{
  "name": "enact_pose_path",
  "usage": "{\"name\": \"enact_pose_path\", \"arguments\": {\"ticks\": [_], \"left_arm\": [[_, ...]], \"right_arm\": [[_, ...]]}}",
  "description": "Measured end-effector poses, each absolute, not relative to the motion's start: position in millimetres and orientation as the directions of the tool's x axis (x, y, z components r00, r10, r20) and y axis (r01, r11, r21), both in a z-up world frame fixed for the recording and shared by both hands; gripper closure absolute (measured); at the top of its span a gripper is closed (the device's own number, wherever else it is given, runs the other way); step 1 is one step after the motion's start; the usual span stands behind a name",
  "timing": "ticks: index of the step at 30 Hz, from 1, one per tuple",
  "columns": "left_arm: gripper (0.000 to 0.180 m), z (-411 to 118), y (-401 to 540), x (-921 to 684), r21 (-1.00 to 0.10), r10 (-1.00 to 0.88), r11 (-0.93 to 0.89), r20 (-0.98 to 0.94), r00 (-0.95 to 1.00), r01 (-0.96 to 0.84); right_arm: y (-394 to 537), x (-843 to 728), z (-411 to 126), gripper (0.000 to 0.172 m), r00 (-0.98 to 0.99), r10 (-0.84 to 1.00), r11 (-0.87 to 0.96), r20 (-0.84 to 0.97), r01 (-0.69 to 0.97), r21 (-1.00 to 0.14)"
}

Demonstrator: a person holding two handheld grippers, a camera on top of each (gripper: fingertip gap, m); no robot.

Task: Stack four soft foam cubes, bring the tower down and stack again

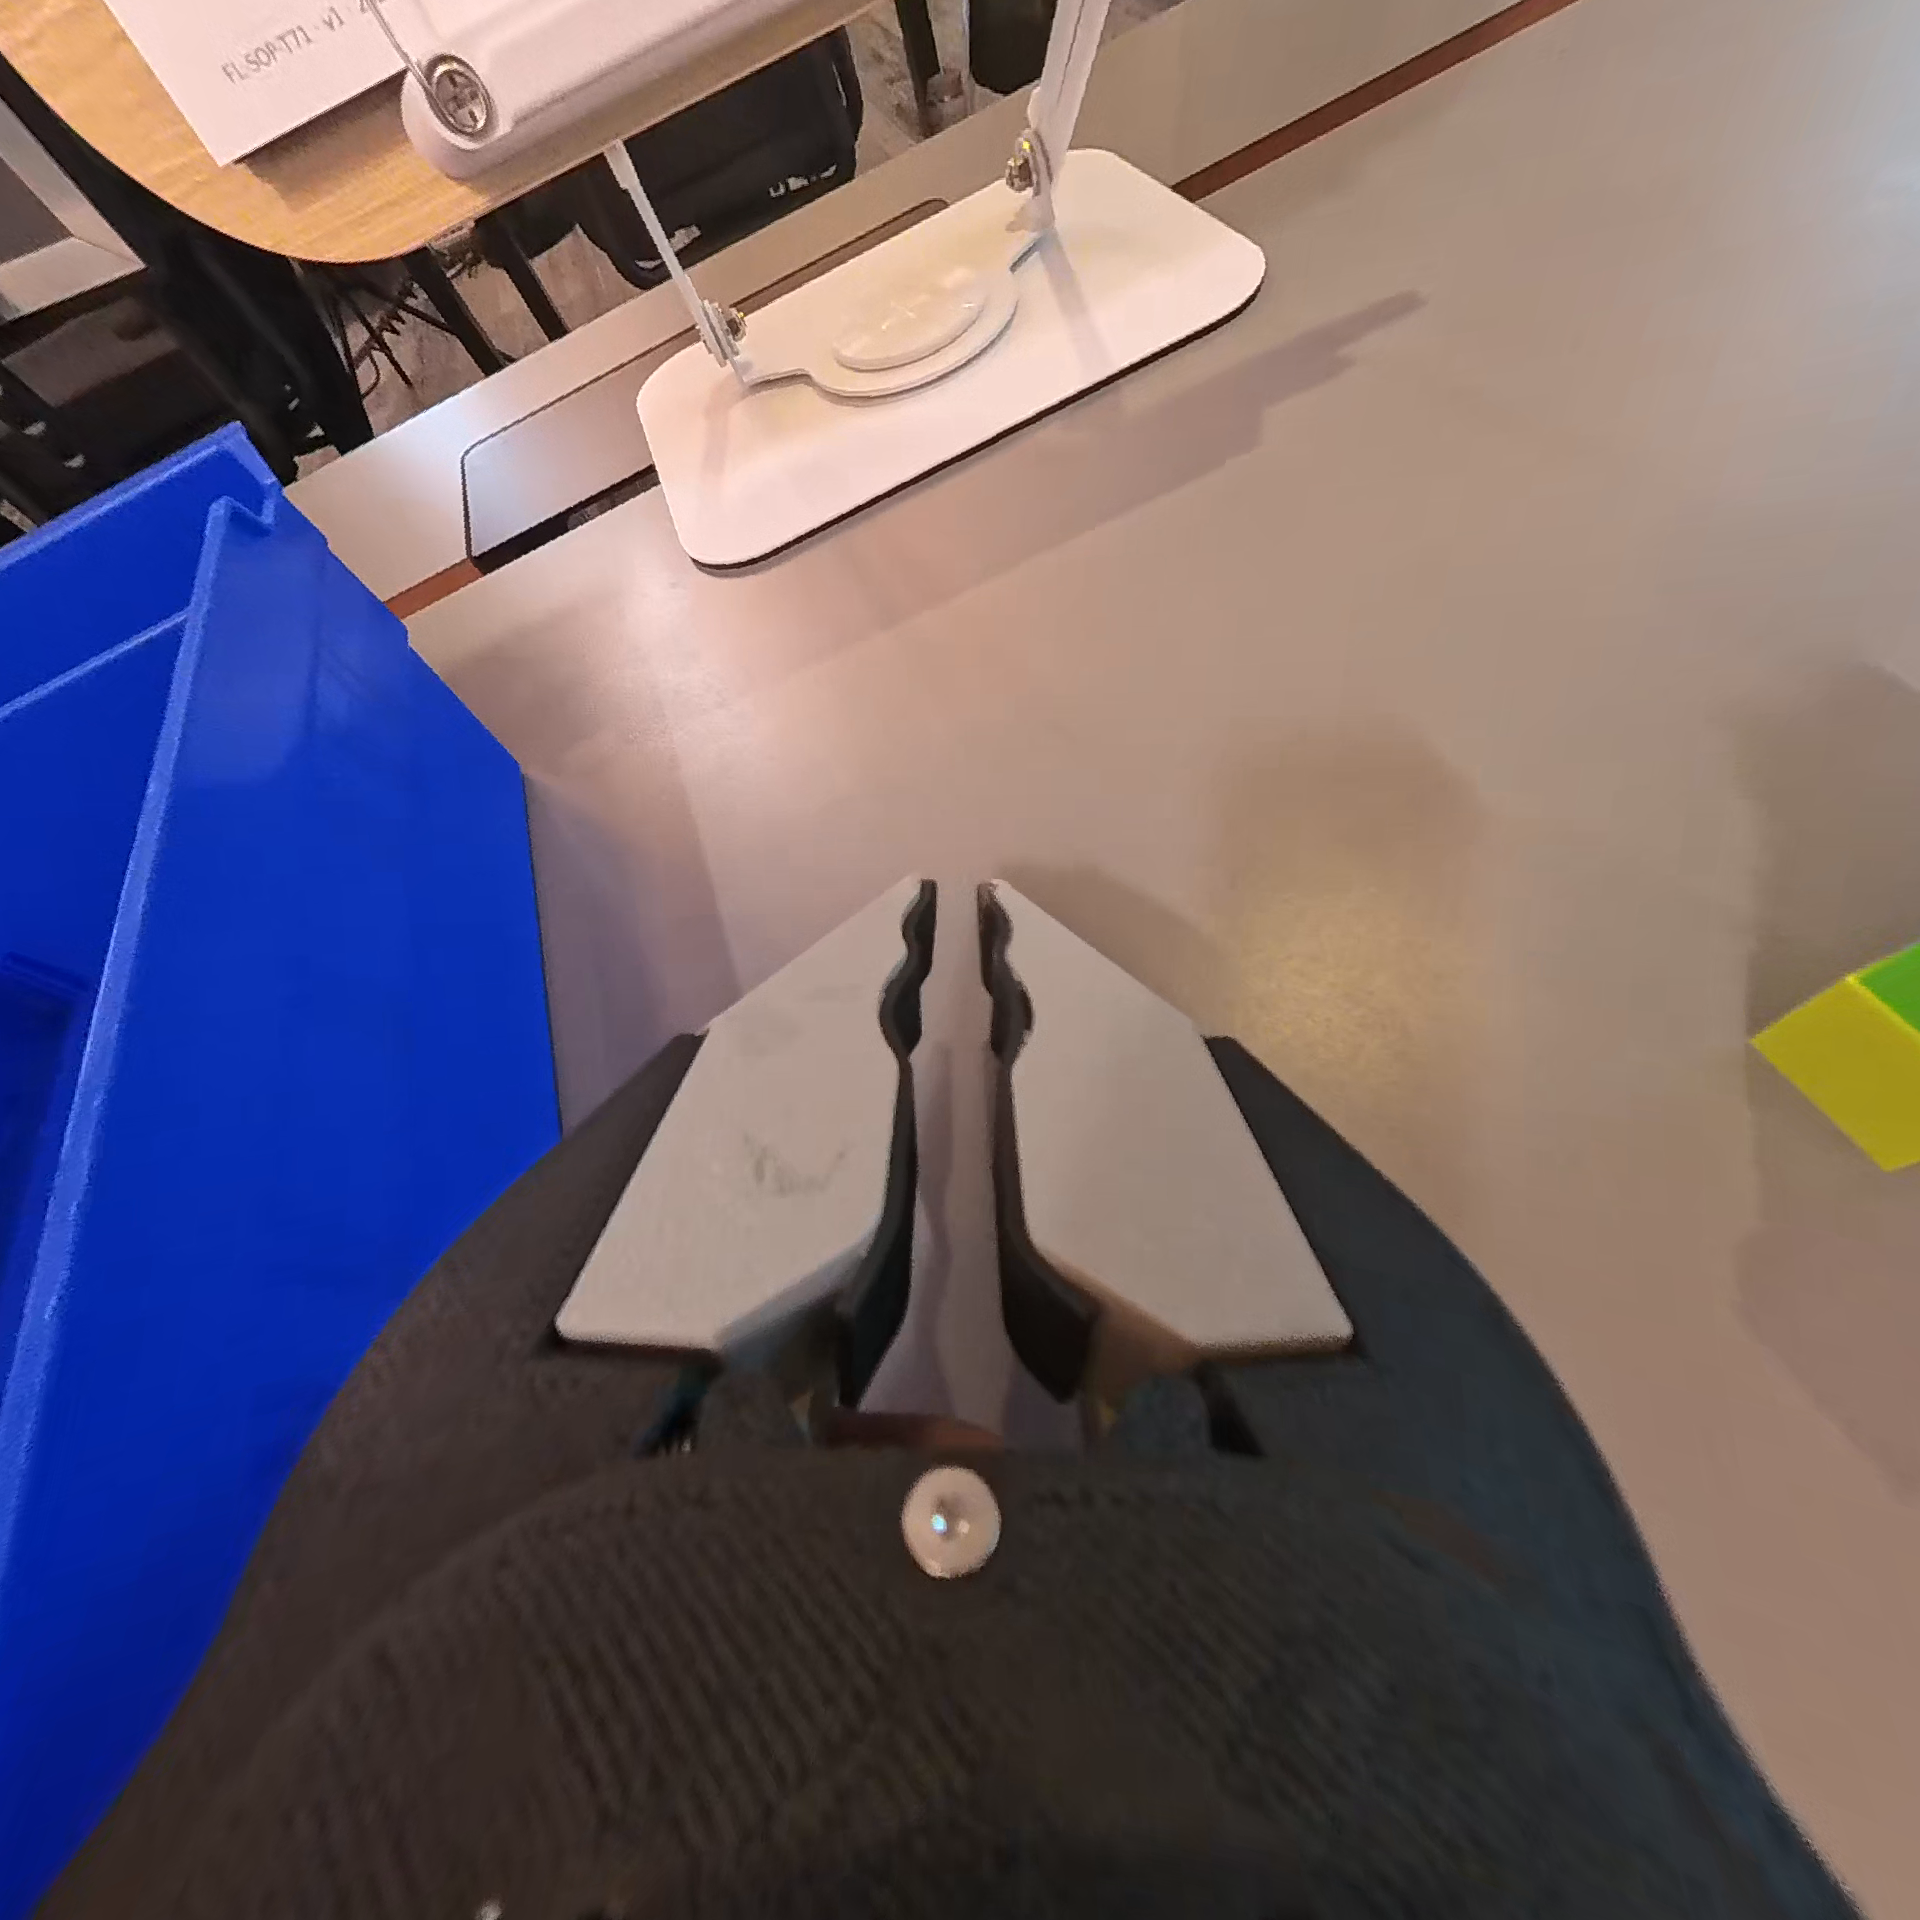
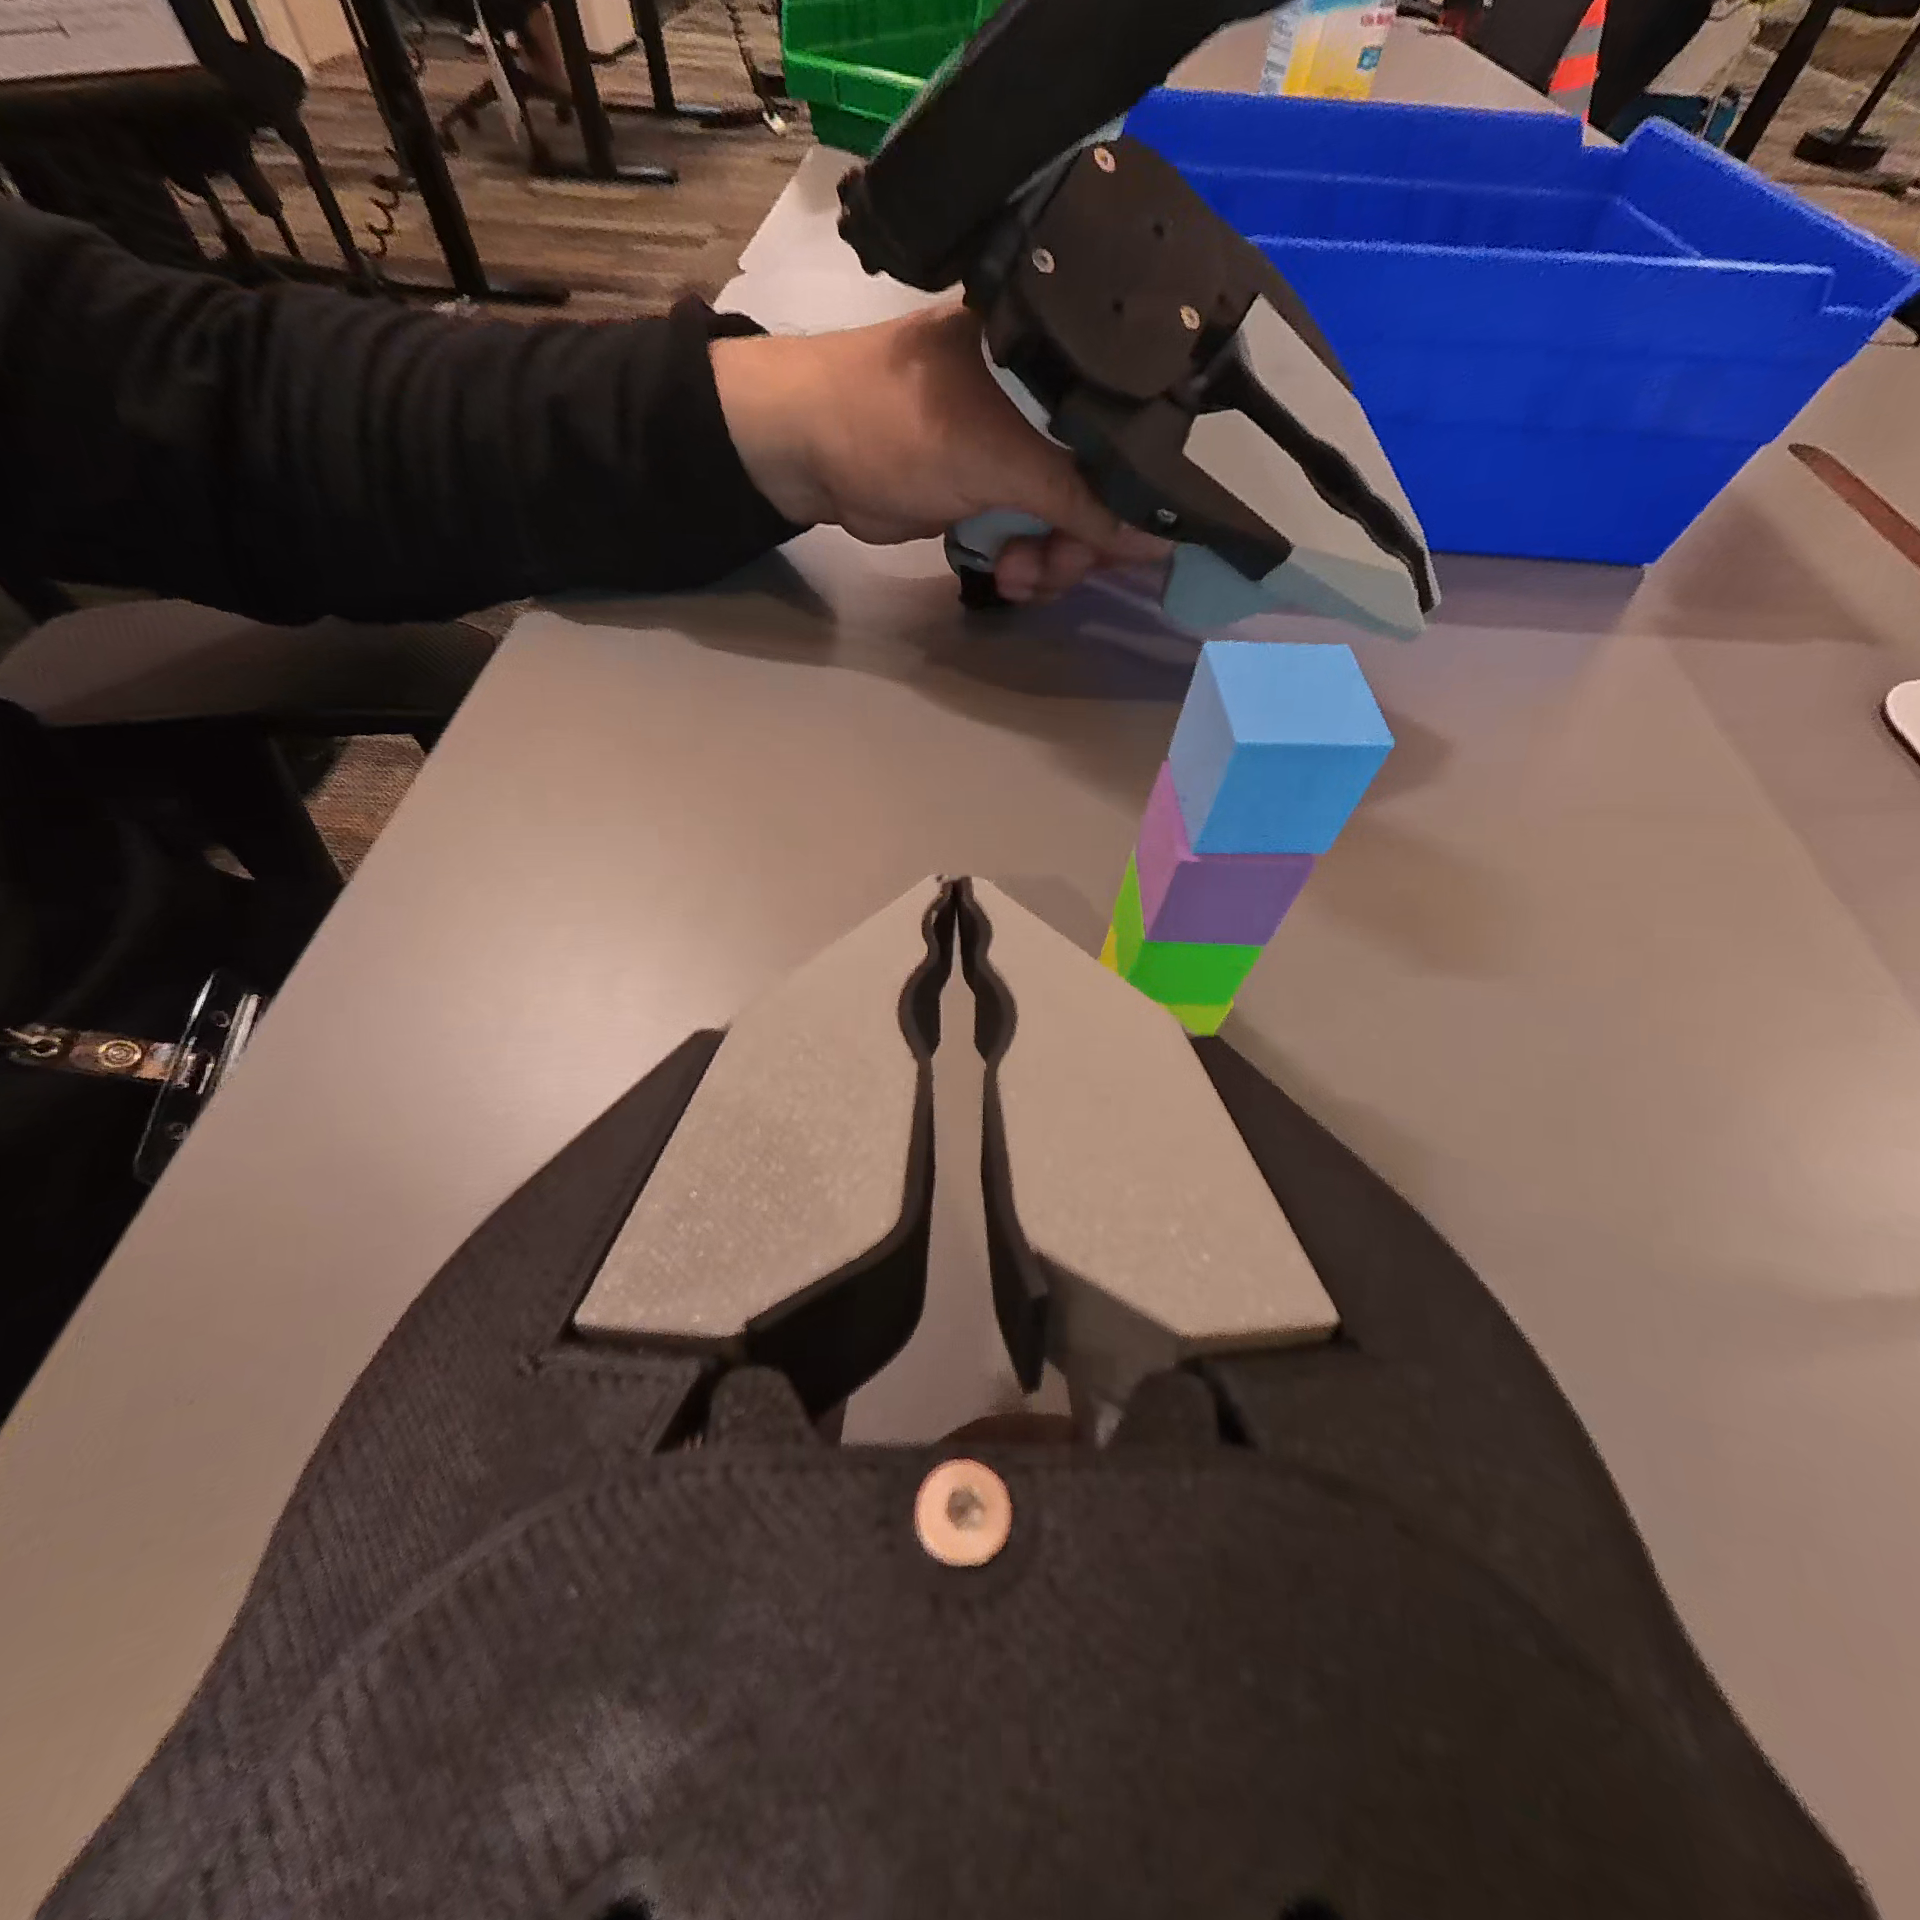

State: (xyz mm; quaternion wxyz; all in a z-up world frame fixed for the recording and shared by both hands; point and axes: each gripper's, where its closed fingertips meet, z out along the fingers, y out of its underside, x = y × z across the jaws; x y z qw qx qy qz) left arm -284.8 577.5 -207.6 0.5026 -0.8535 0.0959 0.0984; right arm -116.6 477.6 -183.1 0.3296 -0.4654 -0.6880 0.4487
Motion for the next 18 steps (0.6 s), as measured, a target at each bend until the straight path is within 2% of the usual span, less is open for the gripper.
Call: {"name": "enact_pose_path", "arguments": {"ticks": [6,18], "left_arm": [[0.173,-207,577,-285,-0.837,-0.067,-0.473,-0.278,0.958,-0.276],[0.171,-192,578,-295,-0.879,0.003,-0.426,-0.24,0.971,-0.216]], "right_arm": [[480,-120,-200,0.172,-0.335,0.941,0.191,0.048,0.41,-0.892],[483,-124,-195,0.172,-0.319,0.948,0.153,0.026,0.381,-0.912]]}}
